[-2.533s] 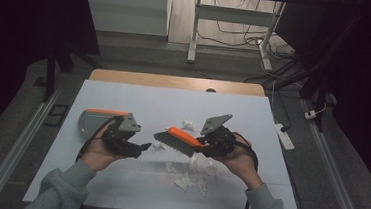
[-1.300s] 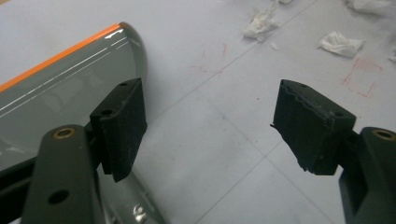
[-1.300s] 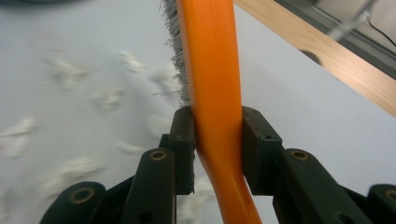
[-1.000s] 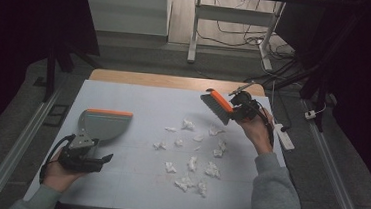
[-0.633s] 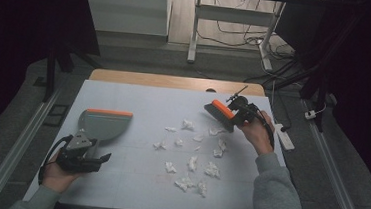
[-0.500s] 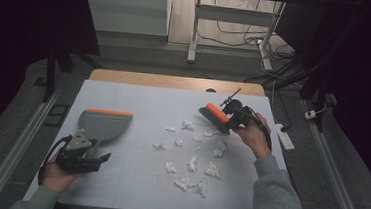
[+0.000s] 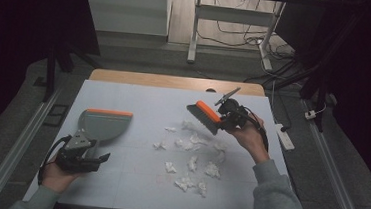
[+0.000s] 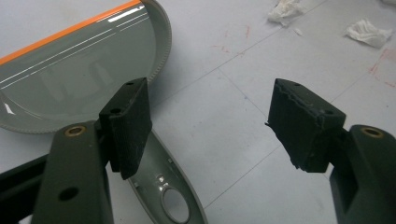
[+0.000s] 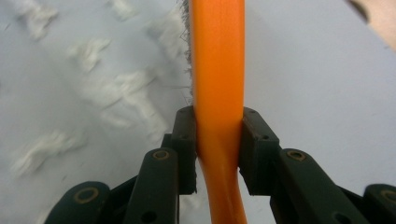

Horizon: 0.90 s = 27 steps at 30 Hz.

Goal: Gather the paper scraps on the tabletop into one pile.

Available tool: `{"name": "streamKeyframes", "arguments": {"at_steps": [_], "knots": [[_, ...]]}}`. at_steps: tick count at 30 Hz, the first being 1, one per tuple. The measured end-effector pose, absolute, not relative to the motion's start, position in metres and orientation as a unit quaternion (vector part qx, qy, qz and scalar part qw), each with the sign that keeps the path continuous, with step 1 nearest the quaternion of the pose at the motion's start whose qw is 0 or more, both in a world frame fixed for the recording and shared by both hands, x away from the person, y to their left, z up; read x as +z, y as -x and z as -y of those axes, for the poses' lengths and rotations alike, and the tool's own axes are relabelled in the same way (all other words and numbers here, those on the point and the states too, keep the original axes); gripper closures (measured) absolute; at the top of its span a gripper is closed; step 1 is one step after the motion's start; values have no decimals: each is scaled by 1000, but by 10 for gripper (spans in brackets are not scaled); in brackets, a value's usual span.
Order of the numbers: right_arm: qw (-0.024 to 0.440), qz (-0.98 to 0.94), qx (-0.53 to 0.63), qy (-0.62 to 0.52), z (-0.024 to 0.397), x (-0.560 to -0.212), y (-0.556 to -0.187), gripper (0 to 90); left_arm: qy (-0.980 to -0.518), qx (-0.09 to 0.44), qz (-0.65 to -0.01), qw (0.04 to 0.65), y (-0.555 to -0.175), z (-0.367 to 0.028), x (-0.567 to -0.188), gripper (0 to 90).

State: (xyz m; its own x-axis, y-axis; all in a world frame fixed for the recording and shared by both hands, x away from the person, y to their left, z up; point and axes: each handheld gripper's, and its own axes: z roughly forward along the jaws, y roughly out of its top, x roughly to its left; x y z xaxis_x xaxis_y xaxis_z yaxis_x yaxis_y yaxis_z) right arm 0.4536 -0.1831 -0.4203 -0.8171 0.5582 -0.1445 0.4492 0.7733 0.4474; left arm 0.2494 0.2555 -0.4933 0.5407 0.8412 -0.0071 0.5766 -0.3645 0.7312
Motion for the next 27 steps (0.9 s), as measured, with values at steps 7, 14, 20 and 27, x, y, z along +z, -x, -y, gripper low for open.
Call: {"name": "streamKeyframes", "arguments": {"at_steps": [7,14,20,27], "knots": [[152,-935,173,-268,158,-431,-493,697,-806,188,-441,348,-250,-255,-494,309],[142,-955,135,-223,126,-447,-507,698,-804,187,-443,349,-250,-258,-496,309],[128,-971,106,-175,113,-445,-479,699,-801,184,-445,356,-249,-261,-496,310],[117,-973,139,-145,114,-432,-448,698,-800,181,-446,358,-249,-261,-495,310]]}}
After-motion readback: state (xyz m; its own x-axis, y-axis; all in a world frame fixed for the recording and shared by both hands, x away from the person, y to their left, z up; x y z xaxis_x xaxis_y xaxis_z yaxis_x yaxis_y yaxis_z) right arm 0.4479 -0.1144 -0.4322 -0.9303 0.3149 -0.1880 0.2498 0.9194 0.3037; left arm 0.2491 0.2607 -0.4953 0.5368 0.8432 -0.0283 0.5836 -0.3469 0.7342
